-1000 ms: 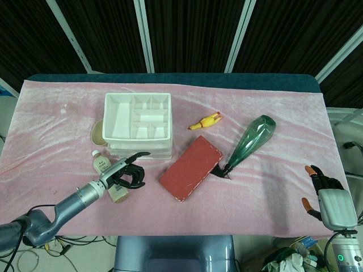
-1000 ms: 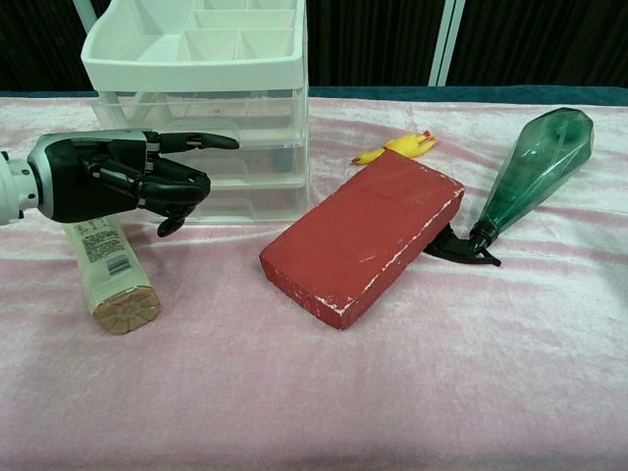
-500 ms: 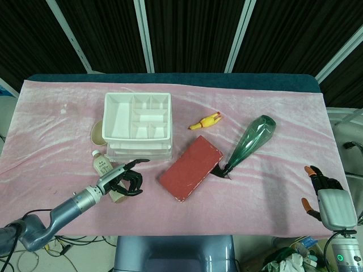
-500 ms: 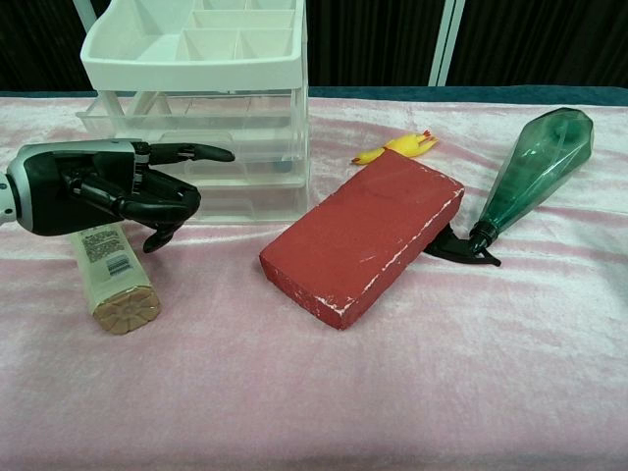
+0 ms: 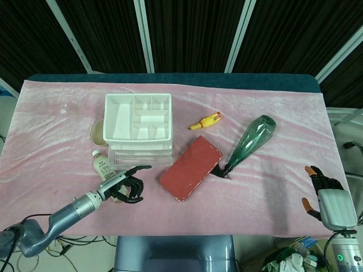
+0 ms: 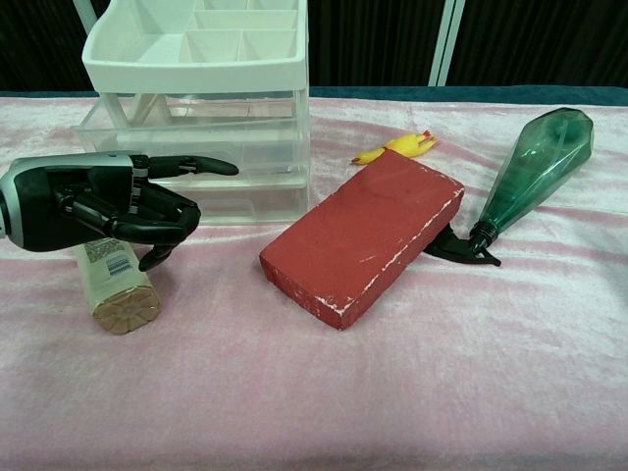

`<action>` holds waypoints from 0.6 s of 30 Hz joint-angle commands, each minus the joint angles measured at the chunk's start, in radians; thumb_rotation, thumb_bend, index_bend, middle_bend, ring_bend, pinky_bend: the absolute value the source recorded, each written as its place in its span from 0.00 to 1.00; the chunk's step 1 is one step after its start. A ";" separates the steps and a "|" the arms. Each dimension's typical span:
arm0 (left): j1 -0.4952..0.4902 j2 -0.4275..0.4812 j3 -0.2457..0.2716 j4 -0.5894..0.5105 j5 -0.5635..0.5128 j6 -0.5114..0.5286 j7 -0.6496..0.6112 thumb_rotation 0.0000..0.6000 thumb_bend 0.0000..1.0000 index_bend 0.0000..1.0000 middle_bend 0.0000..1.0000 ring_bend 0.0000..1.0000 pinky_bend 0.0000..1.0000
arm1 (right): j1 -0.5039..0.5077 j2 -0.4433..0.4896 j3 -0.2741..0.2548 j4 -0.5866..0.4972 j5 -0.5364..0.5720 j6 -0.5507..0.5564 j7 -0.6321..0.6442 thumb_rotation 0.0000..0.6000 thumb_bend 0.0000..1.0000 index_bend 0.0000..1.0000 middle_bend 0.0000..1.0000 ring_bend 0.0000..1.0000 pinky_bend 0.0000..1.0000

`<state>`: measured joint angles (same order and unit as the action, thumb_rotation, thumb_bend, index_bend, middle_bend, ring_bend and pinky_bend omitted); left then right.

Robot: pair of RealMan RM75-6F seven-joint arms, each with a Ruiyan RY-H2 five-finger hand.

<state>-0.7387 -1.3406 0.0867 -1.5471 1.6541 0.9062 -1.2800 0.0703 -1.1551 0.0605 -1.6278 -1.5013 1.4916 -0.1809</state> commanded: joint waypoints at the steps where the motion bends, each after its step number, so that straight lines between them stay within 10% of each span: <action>1: -0.001 0.003 0.008 -0.007 0.005 0.002 0.004 1.00 0.27 0.11 0.63 0.62 0.67 | 0.000 0.000 0.000 -0.001 0.001 -0.001 -0.001 1.00 0.26 0.13 0.12 0.27 0.27; 18: -0.001 -0.001 0.058 -0.036 0.038 0.030 0.038 1.00 0.27 0.10 0.63 0.62 0.67 | -0.001 0.000 0.002 -0.004 0.007 0.000 -0.005 1.00 0.26 0.13 0.12 0.27 0.27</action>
<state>-0.7401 -1.3419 0.1430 -1.5814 1.6907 0.9348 -1.2434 0.0690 -1.1547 0.0626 -1.6314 -1.4941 1.4915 -0.1864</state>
